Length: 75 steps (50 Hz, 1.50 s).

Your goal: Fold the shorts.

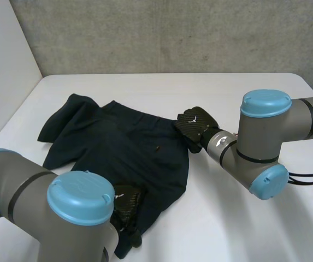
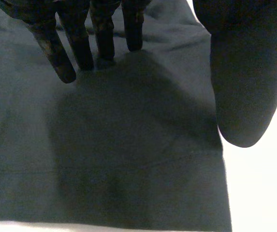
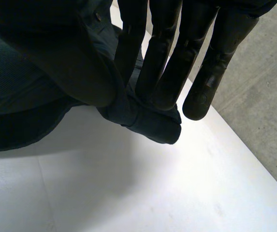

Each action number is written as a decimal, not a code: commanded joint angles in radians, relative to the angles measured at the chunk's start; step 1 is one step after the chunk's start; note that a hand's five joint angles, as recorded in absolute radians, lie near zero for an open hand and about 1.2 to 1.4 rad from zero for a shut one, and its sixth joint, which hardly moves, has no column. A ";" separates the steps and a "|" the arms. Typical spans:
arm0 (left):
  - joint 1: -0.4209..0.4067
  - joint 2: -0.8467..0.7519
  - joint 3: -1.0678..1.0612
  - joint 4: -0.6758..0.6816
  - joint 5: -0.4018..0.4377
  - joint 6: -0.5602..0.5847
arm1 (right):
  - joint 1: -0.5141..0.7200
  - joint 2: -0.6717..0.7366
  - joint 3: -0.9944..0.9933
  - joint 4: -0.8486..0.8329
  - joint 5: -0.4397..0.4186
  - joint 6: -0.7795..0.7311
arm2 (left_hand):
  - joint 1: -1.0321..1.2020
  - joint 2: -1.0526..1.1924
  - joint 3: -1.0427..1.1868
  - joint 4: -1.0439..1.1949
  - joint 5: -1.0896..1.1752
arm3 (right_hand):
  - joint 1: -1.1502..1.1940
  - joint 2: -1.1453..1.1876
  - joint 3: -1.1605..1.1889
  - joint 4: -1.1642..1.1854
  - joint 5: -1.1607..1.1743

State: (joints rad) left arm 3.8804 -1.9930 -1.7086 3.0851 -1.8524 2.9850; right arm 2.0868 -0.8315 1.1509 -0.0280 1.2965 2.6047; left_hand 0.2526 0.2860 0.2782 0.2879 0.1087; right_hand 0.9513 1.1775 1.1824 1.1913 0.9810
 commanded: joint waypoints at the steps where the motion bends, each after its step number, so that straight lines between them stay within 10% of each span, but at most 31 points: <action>1: -0.010 -0.043 0.012 0.015 -0.045 0.009 | -0.001 0.000 0.001 -0.001 0.000 0.001 | 0.310 0.276 0.284 0.275 0.279 | 0.445 0.219 0.214 0.205 0.241; 10: -0.009 -0.014 -0.002 0.060 -0.074 0.015 | -0.002 -0.008 0.003 0.000 0.006 0.001 | 1.135 1.101 1.109 1.099 1.104 | 0.445 0.219 0.214 0.205 0.241; 24: 0.109 0.203 -0.005 0.055 -0.085 0.307 | -0.011 -0.118 0.040 0.134 -0.011 0.097 | 1.144 1.110 1.118 1.108 1.113 | 0.434 0.208 0.203 0.194 0.230; 26: 0.144 0.204 -0.012 0.047 -0.067 0.377 | -0.011 -0.139 0.040 0.203 -0.031 0.106 | 1.144 1.110 1.118 1.108 1.113 | -0.058 -0.284 -0.289 -0.298 -0.262; 37: 0.229 0.253 -0.036 0.004 0.001 0.459 | -0.050 -0.182 0.040 0.313 -0.120 0.109 | 1.144 1.110 1.118 1.108 1.113 | -0.670 -0.896 -0.901 -0.910 -0.874; 54: 0.237 0.299 -0.040 -0.002 0.015 0.460 | -0.039 -0.046 0.026 0.033 -0.094 0.241 | 1.144 1.110 1.118 1.108 1.113 | -0.456 -0.682 -0.687 -0.696 -0.660; 60: 0.241 0.293 -0.042 0.000 0.016 0.459 | 0.015 0.038 -0.051 0.000 -0.063 0.241 | 1.144 1.110 1.118 1.108 1.113 | 0.442 0.216 0.211 0.202 0.238; 63: 0.249 0.293 -0.037 0.001 0.016 0.459 | 0.022 0.040 -0.065 0.008 -0.066 0.245 | 1.144 1.110 1.118 1.108 1.113 | 0.445 0.219 0.214 0.205 0.241; 75: 0.290 0.402 0.113 -0.011 0.107 0.468 | 0.007 -0.340 -0.052 0.135 -0.051 0.252 | 1.144 1.110 1.118 1.108 1.113 | 0.445 0.219 0.214 0.205 0.241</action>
State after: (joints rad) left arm 4.1518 -1.6806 -1.6961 3.0849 -1.8134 3.4488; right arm 2.1083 -0.9232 1.1015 0.0235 1.2330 2.8647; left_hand 1.1212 1.1977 1.1749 1.1963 0.9965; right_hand 0.9644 1.1790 1.1855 1.1902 0.9818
